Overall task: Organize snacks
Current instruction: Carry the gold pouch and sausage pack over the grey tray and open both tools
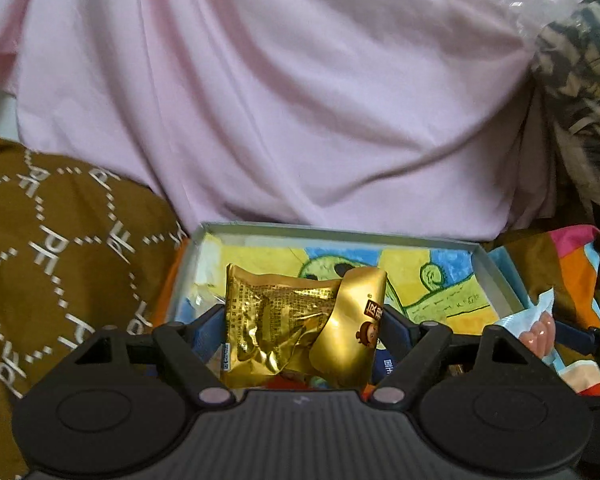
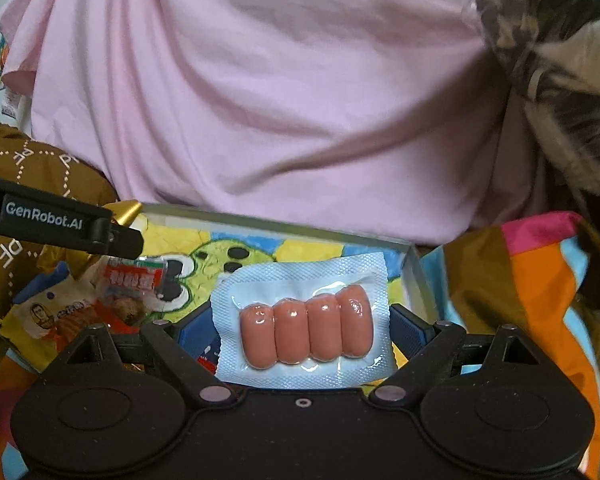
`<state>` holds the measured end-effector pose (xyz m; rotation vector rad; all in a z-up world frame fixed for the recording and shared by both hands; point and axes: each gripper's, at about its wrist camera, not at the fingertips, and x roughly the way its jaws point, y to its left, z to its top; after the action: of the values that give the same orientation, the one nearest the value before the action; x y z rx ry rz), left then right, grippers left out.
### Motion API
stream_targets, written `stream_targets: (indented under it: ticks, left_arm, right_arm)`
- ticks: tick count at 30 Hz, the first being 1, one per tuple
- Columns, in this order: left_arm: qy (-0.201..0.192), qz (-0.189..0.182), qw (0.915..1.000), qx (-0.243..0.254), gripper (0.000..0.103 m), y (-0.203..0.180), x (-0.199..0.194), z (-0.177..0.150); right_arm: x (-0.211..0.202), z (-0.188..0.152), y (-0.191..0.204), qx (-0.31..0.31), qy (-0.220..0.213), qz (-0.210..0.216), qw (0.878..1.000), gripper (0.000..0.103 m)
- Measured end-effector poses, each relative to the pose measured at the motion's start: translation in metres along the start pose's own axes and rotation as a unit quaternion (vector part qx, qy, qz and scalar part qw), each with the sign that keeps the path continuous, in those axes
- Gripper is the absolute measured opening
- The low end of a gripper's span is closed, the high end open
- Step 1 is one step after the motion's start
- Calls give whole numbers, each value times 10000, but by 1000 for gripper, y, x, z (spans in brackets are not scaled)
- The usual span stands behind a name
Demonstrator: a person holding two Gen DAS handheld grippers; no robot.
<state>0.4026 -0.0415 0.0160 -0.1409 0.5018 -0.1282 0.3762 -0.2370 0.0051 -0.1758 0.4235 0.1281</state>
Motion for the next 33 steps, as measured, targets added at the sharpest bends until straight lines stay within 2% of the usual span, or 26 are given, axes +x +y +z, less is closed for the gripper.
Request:
stream_targets:
  ticks: [4,10,17,26,33]
  left_arm:
    - [392,51,9992,3,84,-3,14,-2]
    - [589,130,9982,30,84,-1,19,-5]
    - [657,170,9974,233,84,-6,22,-2]
    - [714,160,9969,295,85,-6,26,-1]
    - [709,203,9972,71,95,-5,25,2]
  right_arm:
    - [9,-6,5,-282,113,125,9995,90]
    - [14,-10,13,-336,213,187,9990,90]
    - [21,-7,15,-111,203,220,9995,90]
    - [24,-10,19,-148,252,312,9991,91]
    - [24,-9,19,-178,186,251,9994,96]
